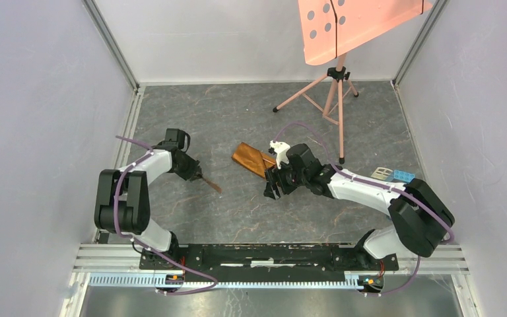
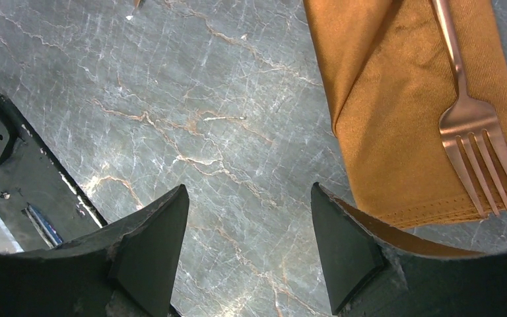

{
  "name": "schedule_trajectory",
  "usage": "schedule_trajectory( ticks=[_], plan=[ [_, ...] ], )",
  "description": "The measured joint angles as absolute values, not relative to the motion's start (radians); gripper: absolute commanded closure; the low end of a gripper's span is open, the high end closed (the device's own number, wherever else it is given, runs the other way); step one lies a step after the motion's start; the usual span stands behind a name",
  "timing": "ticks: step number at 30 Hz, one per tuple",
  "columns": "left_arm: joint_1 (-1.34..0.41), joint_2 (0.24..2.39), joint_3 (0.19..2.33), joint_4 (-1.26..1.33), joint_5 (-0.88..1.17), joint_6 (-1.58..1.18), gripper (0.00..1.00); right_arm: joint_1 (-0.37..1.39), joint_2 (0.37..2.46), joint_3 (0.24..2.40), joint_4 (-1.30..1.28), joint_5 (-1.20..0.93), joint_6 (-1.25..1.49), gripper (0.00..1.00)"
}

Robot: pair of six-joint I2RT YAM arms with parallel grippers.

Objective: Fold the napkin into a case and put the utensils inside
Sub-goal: Place the knife at the center of the board, then pick up the fork from the center of the board.

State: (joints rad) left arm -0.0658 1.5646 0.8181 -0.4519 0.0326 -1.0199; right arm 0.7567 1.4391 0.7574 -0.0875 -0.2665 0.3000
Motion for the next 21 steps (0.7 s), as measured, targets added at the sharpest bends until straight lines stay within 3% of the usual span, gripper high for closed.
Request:
schedule_trajectory(
  ticks=[1,3,9,12,15,16,18,19,21],
  plan=[
    [-0.063,1.560,0.818,-0.470,0.030,-1.001,0.47,0.759,1.439,0.758,-0.084,-0.265,0.303,0.26],
    [-0.055,1.551,0.827,-0.506,0.030,-0.973,0.39,0.760,1.439,0.759,-0.081,-0.263,0.307,0.26],
    [-0.023,1.579,0.918,-0.603,0.015,-0.958,0.40,0.760,1.427,0.759,-0.076,-0.251,0.310,0.26],
    [-0.021,1.649,0.966,-0.628,-0.008,-0.960,0.51,0.760,1.404,0.759,-0.075,-0.245,0.310,0.26],
    [-0.020,1.709,1.015,-0.688,-0.022,-0.976,0.56,0.760,1.390,0.759,-0.072,-0.241,0.309,0.26],
    [-0.020,1.728,1.036,-0.718,-0.028,-0.989,0.61,0.760,1.388,0.759,-0.071,-0.238,0.309,0.26],
    [-0.020,1.751,1.061,-0.754,-0.040,-1.010,0.90,0.760,1.387,0.759,-0.070,-0.236,0.309,0.26],
    [-0.020,1.759,1.069,-0.776,-0.051,-1.019,0.97,0.760,1.387,0.759,-0.069,-0.235,0.309,0.26],
    [-0.017,1.764,1.073,-0.803,-0.060,-1.041,0.98,0.762,1.386,0.759,-0.067,-0.235,0.309,0.26]
  ],
)
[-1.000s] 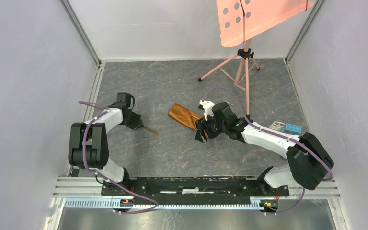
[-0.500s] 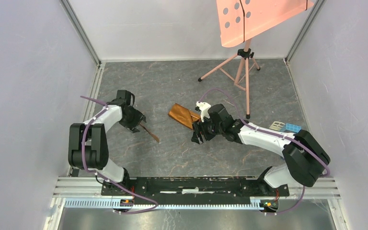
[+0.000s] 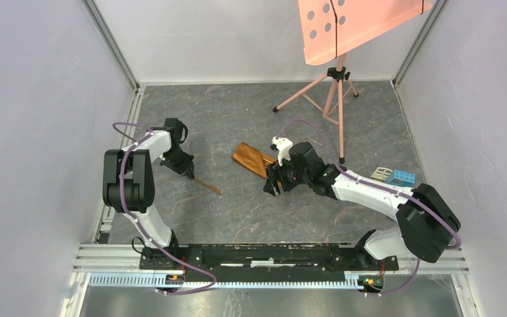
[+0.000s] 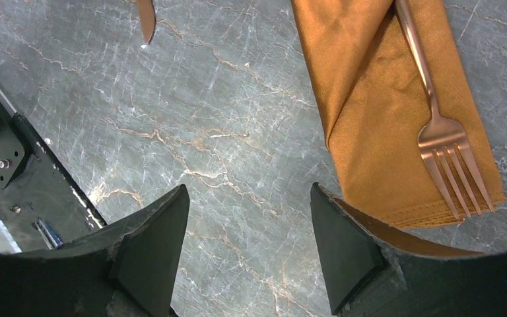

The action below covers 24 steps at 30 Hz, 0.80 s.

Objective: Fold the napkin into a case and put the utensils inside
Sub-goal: Pick up the fork from the center of the board.

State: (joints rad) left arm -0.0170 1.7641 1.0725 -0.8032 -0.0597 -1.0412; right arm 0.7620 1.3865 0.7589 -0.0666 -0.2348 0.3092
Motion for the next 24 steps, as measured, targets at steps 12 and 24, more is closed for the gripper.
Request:
schedule_trajectory(
  ticks=[12,24],
  plan=[
    [-0.016,1.631,0.945,-0.726,0.023,-1.028,0.98,0.859,1.456,0.698,0.206,-0.351,0.390,0.22],
    [-0.022,1.321,0.884,-0.708,0.193,-1.019,0.98,0.921,1.707,0.709,0.554,-0.357,0.670,0.37]
  ],
)
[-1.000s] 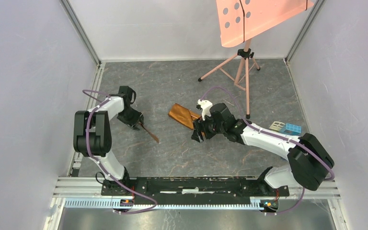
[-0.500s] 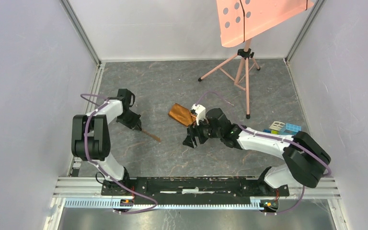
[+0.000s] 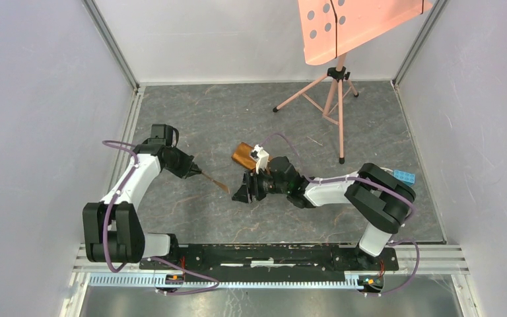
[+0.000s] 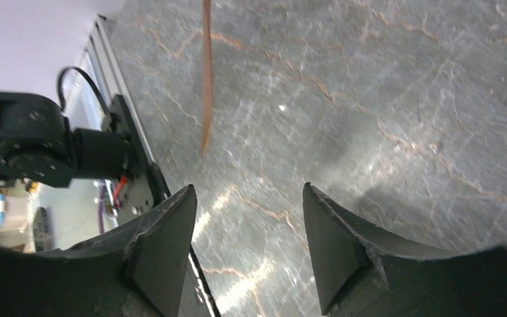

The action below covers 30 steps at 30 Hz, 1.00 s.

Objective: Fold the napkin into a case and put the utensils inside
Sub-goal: Pick up the fork from the center of the board, then pass from the left arm to the right

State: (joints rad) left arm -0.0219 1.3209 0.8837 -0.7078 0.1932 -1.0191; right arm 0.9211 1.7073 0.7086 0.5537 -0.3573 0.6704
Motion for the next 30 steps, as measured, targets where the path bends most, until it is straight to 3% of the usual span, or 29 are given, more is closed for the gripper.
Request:
schedule_trajectory(
  ticks=[10,16,22,23,25,28,30],
  plan=[
    [-0.026,1.319,0.865,-0.693,0.247,-1.019,0.98,0.928,1.770,0.773,0.682,-0.356,0.770,0.61],
    [-0.030,1.314,0.859,-0.686,0.257,-1.019,0.98,0.928,1.819,0.817,0.702,-0.356,0.796,0.98],
    [-0.030,1.293,0.857,-0.681,0.260,-1.019,0.98,0.928,1.829,0.819,0.716,-0.359,0.816,1.00],
    [-0.030,1.293,0.857,-0.679,0.261,-1.019,0.92,0.928,1.829,0.819,0.718,-0.359,0.815,1.00],
    [-0.030,1.293,0.857,-0.678,0.266,-1.019,0.69,0.923,1.825,0.814,0.719,-0.360,0.811,1.00],
    [-0.038,1.293,0.866,-0.682,0.296,-1.000,0.43,0.897,1.787,0.773,0.723,-0.385,0.798,1.00],
    [-0.045,1.292,0.886,-0.678,0.314,-0.978,0.20,0.854,1.740,0.726,0.719,-0.430,0.791,1.00]
  ],
)
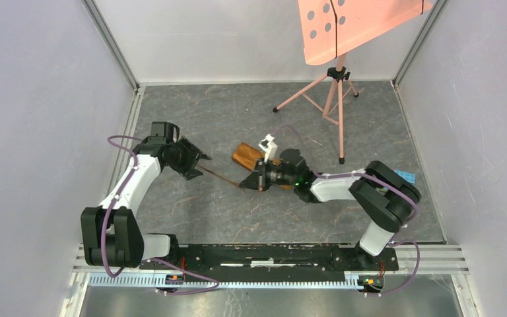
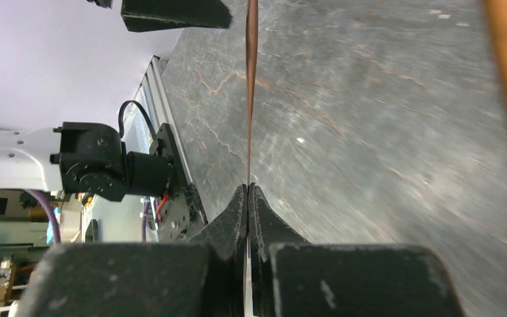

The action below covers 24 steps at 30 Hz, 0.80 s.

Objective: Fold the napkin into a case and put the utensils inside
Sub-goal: Pass from the left arm to the right, then insert the fork at the center of the board.

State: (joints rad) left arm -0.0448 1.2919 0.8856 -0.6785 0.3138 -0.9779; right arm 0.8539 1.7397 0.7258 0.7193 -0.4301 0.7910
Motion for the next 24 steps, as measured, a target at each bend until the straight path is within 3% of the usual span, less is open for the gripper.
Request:
schedule_trajectory(
  ticks=[4,9,16,24],
  plan=[
    [-0.053,1.281,0.921,-0.621,0.376,-0.939,0.16,0.696,1.602,0.607,0.686,-0.552,0.765,1.00],
    [-0.086,1.311,0.939,-0.499,0.466,-0.892,0.21,0.427,1.388,0.551,0.409,-0.705,0.596,1.00],
    [-0.226,1.628,1.076,-0.410,0.561,-0.804,0.26,0.131,1.198,0.488,0.095,-0.816,0.356,1.00],
    [-0.263,1.848,1.279,-0.505,0.520,-0.626,0.32,0.070,1.217,0.445,-0.025,-0.825,0.242,1.00]
  ],
)
